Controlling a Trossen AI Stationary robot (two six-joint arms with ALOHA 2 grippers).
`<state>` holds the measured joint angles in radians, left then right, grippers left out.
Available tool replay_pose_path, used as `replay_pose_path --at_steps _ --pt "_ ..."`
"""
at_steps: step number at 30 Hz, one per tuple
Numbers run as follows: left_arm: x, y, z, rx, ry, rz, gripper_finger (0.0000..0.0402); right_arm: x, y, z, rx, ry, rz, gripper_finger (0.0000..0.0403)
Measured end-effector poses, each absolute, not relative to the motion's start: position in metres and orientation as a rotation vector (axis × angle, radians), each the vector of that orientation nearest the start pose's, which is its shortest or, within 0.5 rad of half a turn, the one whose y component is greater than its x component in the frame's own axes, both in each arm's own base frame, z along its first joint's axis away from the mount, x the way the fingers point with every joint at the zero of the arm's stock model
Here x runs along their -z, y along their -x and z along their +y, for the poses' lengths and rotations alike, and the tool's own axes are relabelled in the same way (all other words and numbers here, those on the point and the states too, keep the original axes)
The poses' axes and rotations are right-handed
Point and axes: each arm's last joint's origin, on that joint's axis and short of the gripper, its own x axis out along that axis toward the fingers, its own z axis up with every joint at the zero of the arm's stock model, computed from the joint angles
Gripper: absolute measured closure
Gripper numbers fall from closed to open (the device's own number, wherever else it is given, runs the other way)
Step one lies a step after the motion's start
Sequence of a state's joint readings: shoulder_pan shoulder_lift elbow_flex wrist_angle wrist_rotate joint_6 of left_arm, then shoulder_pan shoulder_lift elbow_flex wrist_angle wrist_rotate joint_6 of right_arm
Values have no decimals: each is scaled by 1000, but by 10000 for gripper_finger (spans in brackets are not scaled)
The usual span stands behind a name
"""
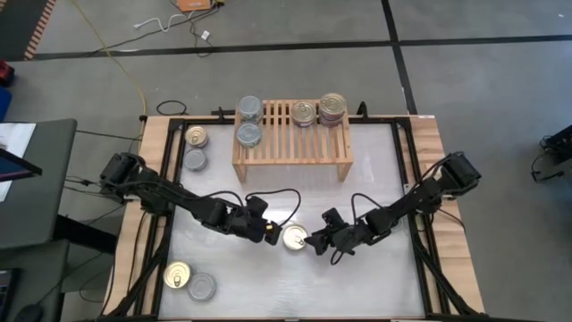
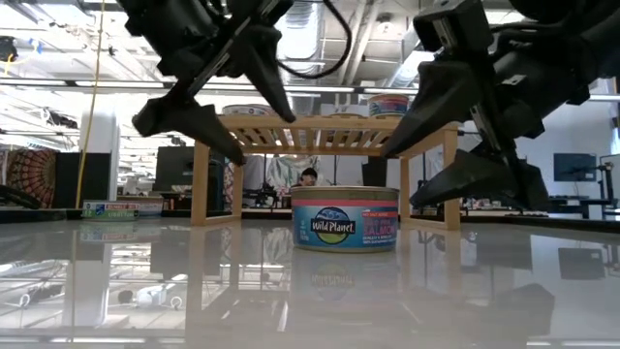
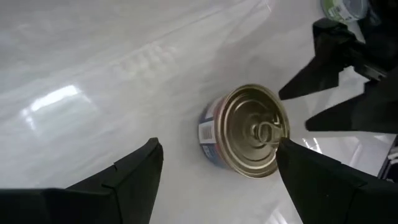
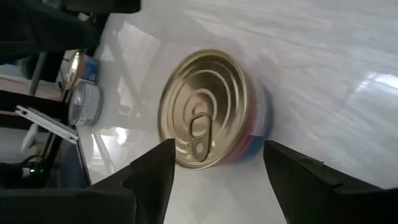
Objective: Stack canned seafood by type on shelf
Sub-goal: Stack the blue tuna can on top of the blue tuna can on the shelf
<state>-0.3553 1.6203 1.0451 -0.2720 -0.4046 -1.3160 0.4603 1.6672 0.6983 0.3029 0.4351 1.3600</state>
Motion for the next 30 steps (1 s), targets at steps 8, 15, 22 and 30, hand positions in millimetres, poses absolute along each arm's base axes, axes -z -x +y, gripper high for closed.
replay_pose_path --at_steps 8,15,22,30 --pt "-202 -312 -104 -567 988 618 102 -136 -285 115 396 -1031 539 133" --pt "-198 -315 -105 -503 1031 550 102 -134 -284 111 422 -1016 563 150" --pt "-195 -316 -108 -504 1038 538 102 -135 -285 111 398 -1001 555 199" --pt "-182 -326 -115 -486 1067 510 102 -136 -287 111 371 -993 561 231"
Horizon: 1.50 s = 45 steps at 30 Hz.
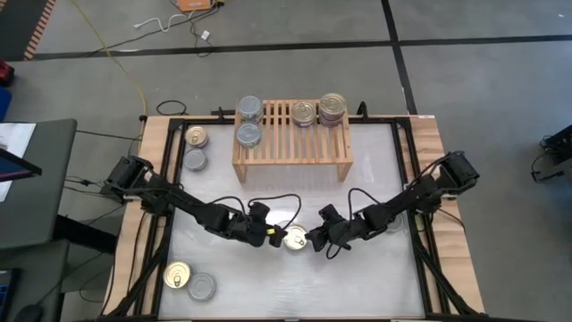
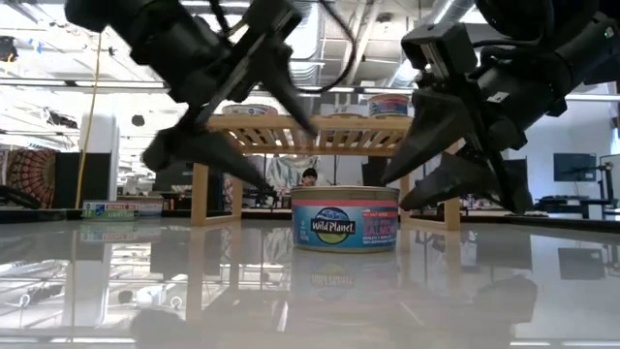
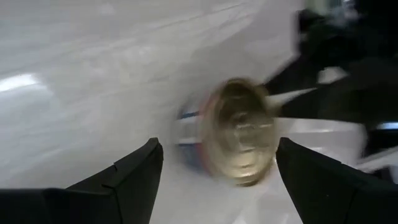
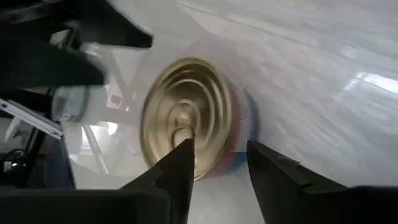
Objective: Stack canned seafood by type on shelf
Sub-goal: Stack the blue tuna can on top of the blue tuna can on the shelf
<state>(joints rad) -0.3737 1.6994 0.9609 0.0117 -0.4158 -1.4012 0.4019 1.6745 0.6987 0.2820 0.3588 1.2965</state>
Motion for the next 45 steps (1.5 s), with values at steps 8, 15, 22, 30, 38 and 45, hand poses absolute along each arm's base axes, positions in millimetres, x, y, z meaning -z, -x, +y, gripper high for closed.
replay_pose_path --at_steps 8,15,22,30,38,45 --pt "-176 -329 -117 -486 1076 524 102 -138 -288 112 357 -1016 544 235" --pt "-178 -330 -117 -472 1076 516 102 -142 -292 114 335 -1005 551 235" --pt "-179 -330 -117 -465 1071 512 102 -139 -290 111 386 -996 596 235" --pt "-179 -330 -117 -462 1068 513 102 -134 -291 110 400 -1002 600 235" --pt "-179 -330 -117 -457 1063 516 102 -127 -299 111 332 -1033 610 235" --pt "-179 -330 -118 -437 1062 537 102 -127 -300 108 336 -1038 609 236"
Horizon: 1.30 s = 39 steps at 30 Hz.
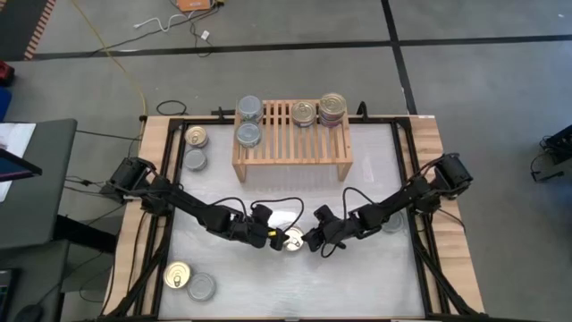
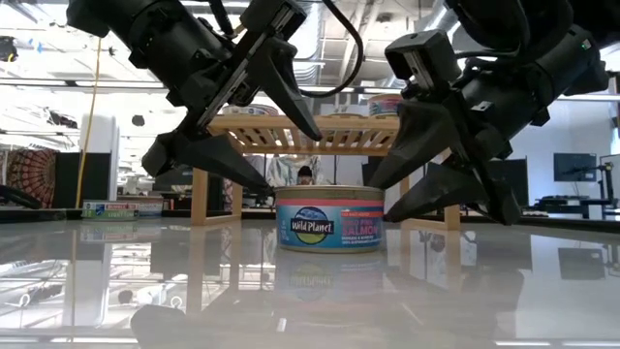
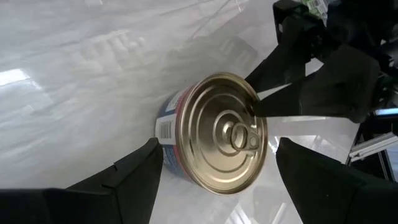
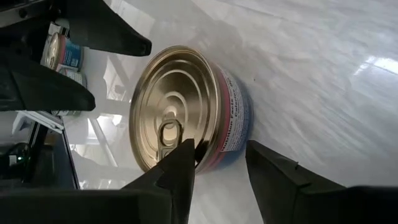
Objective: Stack canned seafood by type on shelf
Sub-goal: Stack the blue tuna can on top of the blue tuna can on the shelf
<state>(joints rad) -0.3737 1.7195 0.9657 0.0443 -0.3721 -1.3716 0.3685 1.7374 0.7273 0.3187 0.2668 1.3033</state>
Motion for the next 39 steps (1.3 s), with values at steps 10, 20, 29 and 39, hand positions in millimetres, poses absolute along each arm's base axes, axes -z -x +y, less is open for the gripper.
replay_pose_path --at_steps 10,20,29,39 --pt "-178 -329 -118 -439 1031 555 102 -128 -301 106 333 -1040 601 295" --pt "-178 -329 -118 -435 1035 560 102 -128 -301 106 336 -1038 597 343" --pt "-177 -329 -119 -426 1123 589 102 -128 -300 106 342 -1034 603 344" --pt "-178 -330 -121 -418 1222 603 102 -126 -299 105 360 -1023 623 344"
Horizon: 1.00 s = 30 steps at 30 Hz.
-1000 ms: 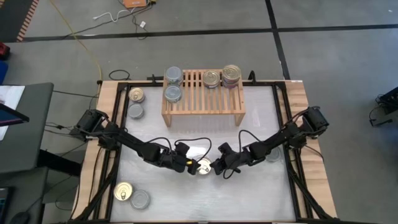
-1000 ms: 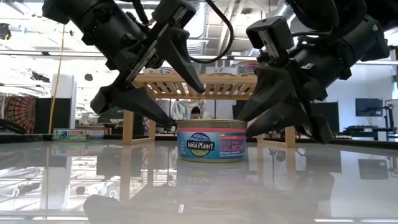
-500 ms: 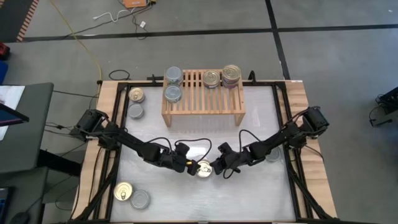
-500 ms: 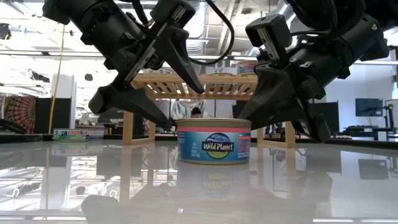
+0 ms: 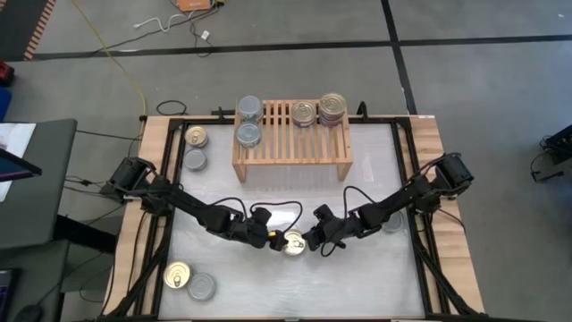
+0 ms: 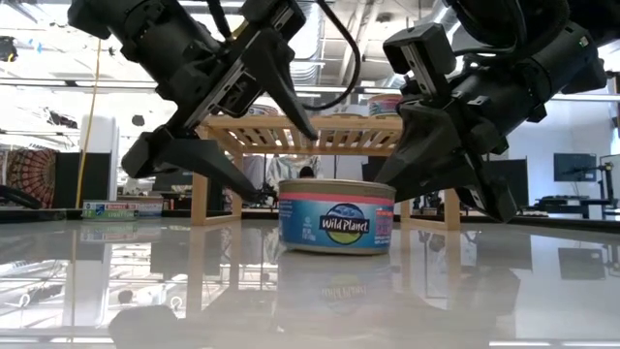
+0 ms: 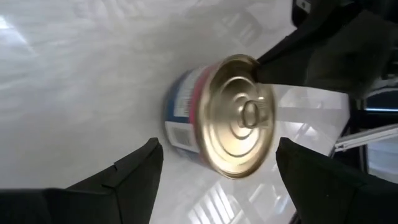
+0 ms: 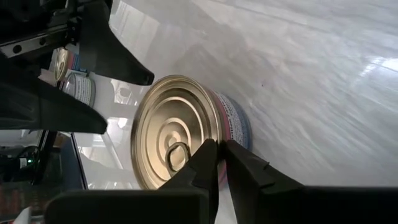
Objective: Stack canned seafood by type on shelf
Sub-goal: Stack the blue tuna can on top of the blue tuna can on the shelf
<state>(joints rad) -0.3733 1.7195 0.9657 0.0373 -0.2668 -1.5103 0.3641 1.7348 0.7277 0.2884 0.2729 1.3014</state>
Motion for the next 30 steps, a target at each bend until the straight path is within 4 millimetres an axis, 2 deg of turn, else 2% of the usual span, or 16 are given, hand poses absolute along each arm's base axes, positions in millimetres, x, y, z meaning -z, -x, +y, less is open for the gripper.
replay_pose_path --at_steps 20,26,30 --pt "-180 -332 -120 -382 1253 596 102 -122 -295 107 396 -1029 659 344" --pt "-181 -333 -120 -383 1272 588 102 -112 -287 109 451 -1023 736 345" --pt "-182 -334 -120 -372 1276 573 102 -114 -287 110 441 -1030 738 345"
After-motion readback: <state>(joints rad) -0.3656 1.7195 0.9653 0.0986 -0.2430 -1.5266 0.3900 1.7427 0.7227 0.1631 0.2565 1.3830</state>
